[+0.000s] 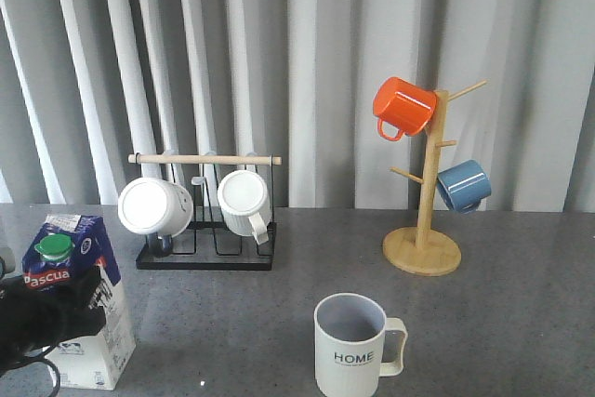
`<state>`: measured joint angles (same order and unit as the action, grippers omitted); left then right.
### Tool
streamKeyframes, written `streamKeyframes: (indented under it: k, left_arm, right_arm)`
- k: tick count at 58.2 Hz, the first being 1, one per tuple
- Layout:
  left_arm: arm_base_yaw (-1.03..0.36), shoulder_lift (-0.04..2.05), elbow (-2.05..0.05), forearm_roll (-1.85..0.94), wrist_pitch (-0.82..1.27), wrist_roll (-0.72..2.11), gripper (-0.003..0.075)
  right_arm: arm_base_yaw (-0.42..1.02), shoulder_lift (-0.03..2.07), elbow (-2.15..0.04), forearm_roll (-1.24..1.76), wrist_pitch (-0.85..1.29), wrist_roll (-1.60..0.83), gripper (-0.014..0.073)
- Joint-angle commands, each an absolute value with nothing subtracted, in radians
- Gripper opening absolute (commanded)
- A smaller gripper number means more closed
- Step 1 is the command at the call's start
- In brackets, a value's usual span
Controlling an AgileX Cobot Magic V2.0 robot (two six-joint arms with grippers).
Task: Place milk next to cup
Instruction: 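Reach the left gripper to the Pascual milk carton and grasp it, then lift the milk carton off the table with the left gripper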
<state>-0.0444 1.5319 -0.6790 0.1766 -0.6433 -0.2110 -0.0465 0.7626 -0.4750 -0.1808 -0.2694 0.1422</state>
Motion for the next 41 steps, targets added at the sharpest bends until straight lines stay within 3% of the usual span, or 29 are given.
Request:
streamKeyframes:
  k: [1, 9, 20, 41]
  left_arm:
    - [-0.041, 1.499, -0.711, 0.171, -0.738, -0.233, 0.0255]
    - [-0.041, 1.499, -0.711, 0.170, -0.744, -0.230, 0.0132]
    - [-0.041, 1.499, -0.711, 0.170, -0.744, -0.230, 0.0038]
    - [-0.042, 1.470, -0.711, 0.184, -0.766, -0.296, 0.0020]
  right_arm:
    - [-0.052, 0.759, -0.501, -0.183, -0.342, 0.131, -0.0011]
    - [-0.052, 0.759, -0.501, -0.183, -0.342, 0.131, -0.0011]
    - [-0.052, 0.759, -0.501, -0.183, -0.342, 0.131, -0.0011]
    - [-0.052, 0.759, -0.501, -0.183, -0.342, 0.131, -0.0011]
